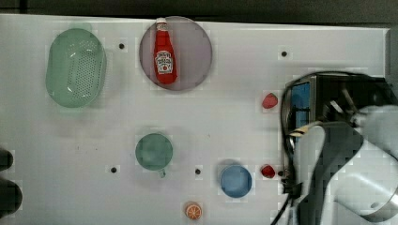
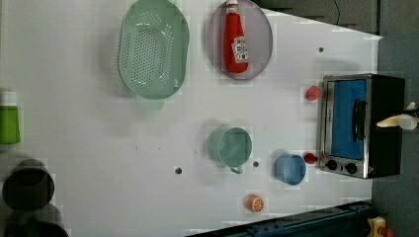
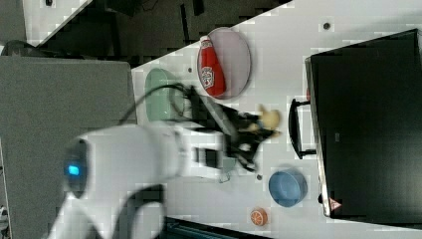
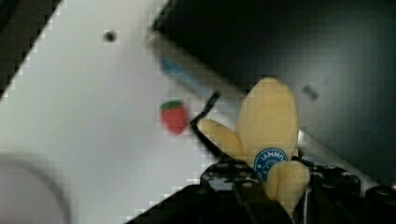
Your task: Pick banana from table and place on oven.
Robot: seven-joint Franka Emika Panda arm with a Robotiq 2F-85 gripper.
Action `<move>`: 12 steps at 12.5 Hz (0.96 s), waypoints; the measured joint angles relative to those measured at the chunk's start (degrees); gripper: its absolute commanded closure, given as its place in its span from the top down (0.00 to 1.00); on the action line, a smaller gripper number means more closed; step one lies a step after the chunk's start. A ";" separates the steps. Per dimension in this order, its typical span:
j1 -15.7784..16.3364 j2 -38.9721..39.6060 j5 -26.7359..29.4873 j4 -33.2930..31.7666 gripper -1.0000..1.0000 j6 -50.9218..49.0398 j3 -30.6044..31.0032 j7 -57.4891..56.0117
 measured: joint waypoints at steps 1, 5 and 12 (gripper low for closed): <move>-0.96 2.15 -1.00 -0.28 0.25 2.35 -1.58 -2.13; -1.92 9.33 -2.02 -0.17 0.25 5.57 -5.68 -6.83; -0.63 11.66 -3.21 0.73 1.00 6.94 -4.36 -10.45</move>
